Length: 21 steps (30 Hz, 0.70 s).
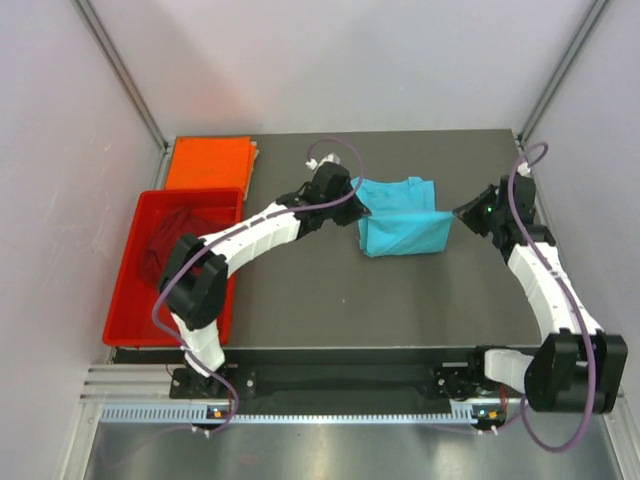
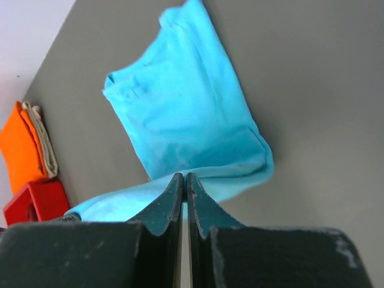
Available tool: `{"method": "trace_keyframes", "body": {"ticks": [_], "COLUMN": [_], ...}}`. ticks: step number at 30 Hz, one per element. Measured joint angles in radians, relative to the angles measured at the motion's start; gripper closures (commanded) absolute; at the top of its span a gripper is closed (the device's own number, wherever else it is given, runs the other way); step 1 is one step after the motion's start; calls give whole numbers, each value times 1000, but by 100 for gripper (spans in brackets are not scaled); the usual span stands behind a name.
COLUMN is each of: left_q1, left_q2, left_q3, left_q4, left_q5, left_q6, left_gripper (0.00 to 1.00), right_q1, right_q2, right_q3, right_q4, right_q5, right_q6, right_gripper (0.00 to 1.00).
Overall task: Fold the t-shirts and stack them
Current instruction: Fold the tshirt
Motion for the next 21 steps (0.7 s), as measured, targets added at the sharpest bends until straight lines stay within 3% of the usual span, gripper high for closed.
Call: {"method": "trace_keyframes", "body": {"ticks": [6,21], "left_q1": [87,256], "left_q2": [160,529], "left_q3": [223,549], "left_q4": [-27,37], "left_q5": [68,236], "left_q6": [66,95], "left_gripper": [100,100], "right_q1": [0,9], "right_q2": [247,749], "right_q3": [162,580], "right_q4": [113,215], "right_q5": [-40,-134], "right_q6": [-5,-16], "right_gripper": [100,100]}}
